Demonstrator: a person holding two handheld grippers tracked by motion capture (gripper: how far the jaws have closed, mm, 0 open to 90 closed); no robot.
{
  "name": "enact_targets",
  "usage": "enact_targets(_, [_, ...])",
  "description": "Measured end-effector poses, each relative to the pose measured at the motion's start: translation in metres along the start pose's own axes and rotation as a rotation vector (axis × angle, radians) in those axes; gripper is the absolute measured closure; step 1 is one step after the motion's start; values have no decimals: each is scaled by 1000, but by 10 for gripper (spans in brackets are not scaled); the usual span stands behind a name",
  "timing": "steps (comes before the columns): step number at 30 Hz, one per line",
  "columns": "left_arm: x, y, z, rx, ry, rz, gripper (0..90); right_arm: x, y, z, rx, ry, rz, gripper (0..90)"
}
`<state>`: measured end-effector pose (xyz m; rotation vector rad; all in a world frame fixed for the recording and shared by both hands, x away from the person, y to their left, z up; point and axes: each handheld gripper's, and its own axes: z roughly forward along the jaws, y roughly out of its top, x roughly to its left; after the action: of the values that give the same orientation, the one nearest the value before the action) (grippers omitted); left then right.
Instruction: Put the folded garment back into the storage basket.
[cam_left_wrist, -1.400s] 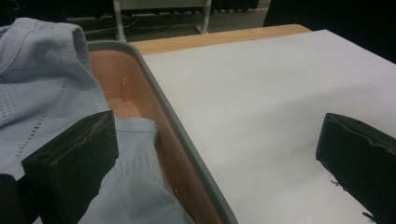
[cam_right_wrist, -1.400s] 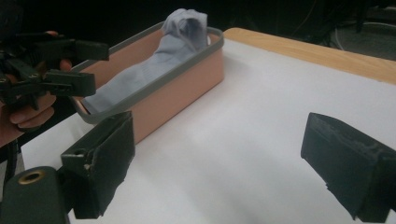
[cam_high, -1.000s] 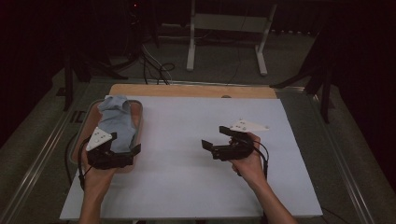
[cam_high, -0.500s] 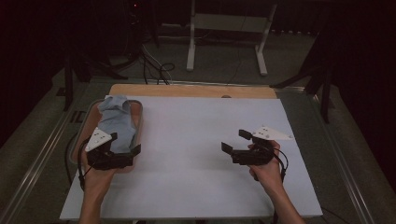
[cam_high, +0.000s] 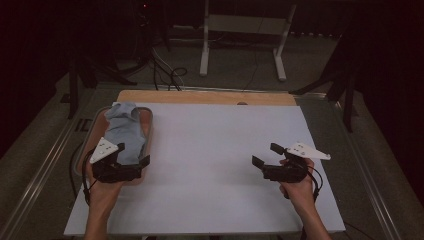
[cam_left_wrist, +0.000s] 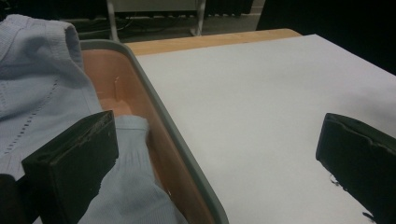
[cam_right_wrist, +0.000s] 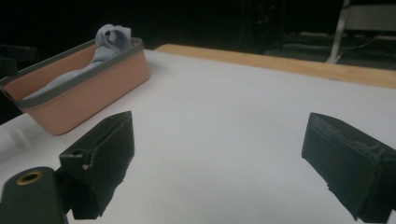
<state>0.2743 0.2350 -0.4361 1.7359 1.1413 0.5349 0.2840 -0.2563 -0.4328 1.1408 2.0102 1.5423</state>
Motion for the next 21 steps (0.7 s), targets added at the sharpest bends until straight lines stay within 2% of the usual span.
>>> enact_targets(21, [0,-2,-2,-27,-7,14,1,-24,-23,-34,-48,-88,43,97])
